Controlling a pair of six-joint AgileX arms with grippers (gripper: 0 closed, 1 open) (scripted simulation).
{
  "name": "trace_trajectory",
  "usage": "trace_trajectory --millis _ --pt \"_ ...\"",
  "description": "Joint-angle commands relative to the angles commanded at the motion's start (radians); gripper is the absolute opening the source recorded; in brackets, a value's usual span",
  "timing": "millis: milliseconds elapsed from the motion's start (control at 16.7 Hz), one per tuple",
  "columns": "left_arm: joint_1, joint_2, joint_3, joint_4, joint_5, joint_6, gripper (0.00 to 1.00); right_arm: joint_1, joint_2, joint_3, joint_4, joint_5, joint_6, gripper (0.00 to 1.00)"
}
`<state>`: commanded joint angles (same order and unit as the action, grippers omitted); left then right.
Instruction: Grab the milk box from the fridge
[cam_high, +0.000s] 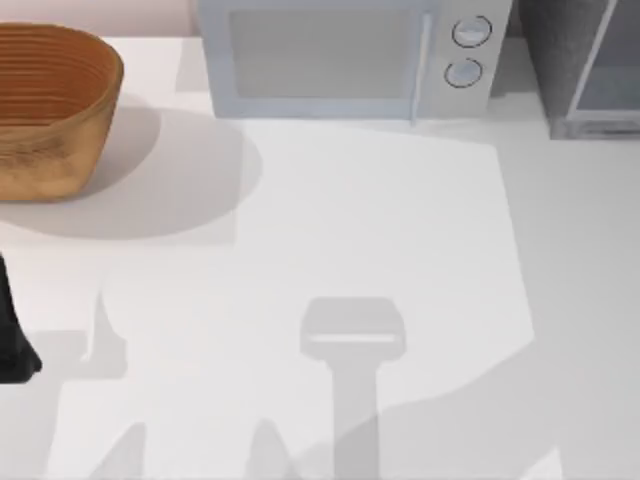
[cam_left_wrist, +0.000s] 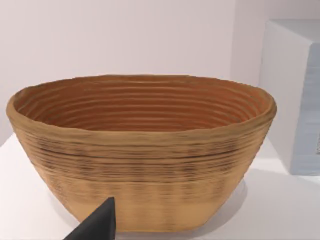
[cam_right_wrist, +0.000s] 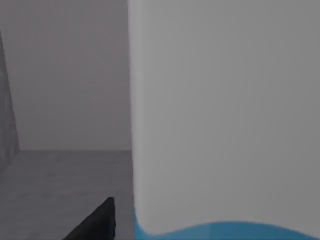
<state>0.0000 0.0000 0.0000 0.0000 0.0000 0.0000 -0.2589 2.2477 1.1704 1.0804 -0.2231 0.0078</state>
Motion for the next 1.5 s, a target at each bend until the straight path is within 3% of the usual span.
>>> trace_trajectory --millis 120,900,1500 --pt "0.0 0.0 0.0 0.0 0.0 0.0 1.0 0.0 0.0 0.0 0.0 0.0 0.0 1.0" --pt "0.0 0.0 0.0 0.0 0.0 0.0 1.0 0.0 0.0 0.0 0.0 0.0 0.0 0.02" --pt "0.0 0.0 0.0 0.0 0.0 0.0 1.0 -0.002 -0.005 0.0 -0.003 -0.001 0.001 0.0"
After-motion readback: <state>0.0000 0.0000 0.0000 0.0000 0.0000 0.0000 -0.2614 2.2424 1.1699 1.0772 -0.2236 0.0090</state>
